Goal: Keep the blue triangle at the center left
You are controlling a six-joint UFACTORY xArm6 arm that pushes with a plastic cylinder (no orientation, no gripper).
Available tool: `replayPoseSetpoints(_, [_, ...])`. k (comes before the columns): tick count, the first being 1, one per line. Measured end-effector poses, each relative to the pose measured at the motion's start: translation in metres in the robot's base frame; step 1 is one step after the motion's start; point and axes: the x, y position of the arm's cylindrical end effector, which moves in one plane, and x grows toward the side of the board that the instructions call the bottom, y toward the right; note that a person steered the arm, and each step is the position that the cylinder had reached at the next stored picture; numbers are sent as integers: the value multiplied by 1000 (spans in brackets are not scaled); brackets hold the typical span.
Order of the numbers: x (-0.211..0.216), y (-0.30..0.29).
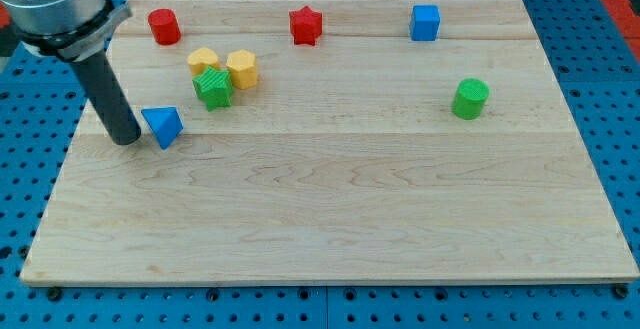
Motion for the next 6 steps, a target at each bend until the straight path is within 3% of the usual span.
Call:
replayPoseSetpoints(1, [31, 72])
replayPoseSetpoints(2, [-5, 97])
replayPoseSetpoints(3, [-6, 32])
replayPoseSetpoints(4, [-13, 18])
replayPoseSetpoints(5, [-40, 18])
replayPoseSetpoints(6, [-36, 41])
